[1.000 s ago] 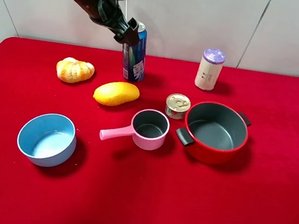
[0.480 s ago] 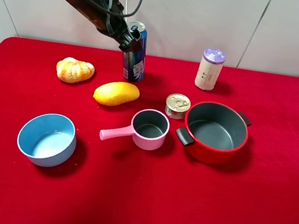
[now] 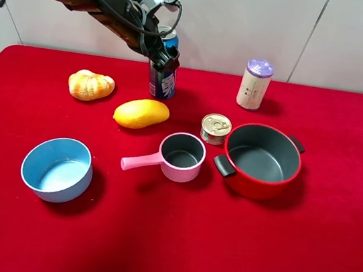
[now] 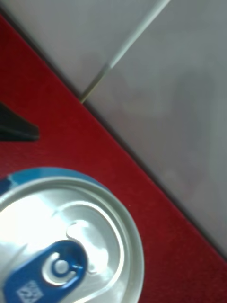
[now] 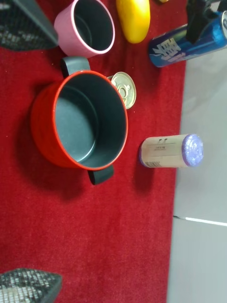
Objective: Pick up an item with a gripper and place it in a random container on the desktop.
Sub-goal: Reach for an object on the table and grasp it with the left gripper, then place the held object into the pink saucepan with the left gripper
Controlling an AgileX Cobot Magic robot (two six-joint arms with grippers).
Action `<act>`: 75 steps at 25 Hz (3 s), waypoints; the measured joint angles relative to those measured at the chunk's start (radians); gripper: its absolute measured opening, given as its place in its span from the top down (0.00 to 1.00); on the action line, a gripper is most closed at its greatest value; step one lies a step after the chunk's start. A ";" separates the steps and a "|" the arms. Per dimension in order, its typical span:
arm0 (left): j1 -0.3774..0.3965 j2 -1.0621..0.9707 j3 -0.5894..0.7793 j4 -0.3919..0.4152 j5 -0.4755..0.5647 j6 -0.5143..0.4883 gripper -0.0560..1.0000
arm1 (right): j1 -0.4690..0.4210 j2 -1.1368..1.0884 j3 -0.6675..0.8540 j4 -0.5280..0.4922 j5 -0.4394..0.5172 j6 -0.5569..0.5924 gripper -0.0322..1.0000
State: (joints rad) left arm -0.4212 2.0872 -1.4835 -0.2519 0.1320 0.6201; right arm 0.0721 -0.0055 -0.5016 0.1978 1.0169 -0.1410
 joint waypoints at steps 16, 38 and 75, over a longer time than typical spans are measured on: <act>-0.024 0.068 -0.014 0.000 -0.069 0.001 0.01 | 0.000 0.000 0.000 0.000 0.000 0.000 0.30; -0.026 0.069 -0.018 -0.003 -0.067 -0.001 0.31 | 0.000 0.000 0.000 0.000 0.000 0.000 0.30; -0.026 -0.112 -0.011 0.006 0.179 -0.034 0.32 | 0.000 0.000 0.000 0.000 0.000 0.000 0.30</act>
State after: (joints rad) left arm -0.4471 1.9754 -1.4950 -0.2463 0.3112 0.5857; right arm 0.0721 -0.0055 -0.5016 0.1978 1.0169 -0.1410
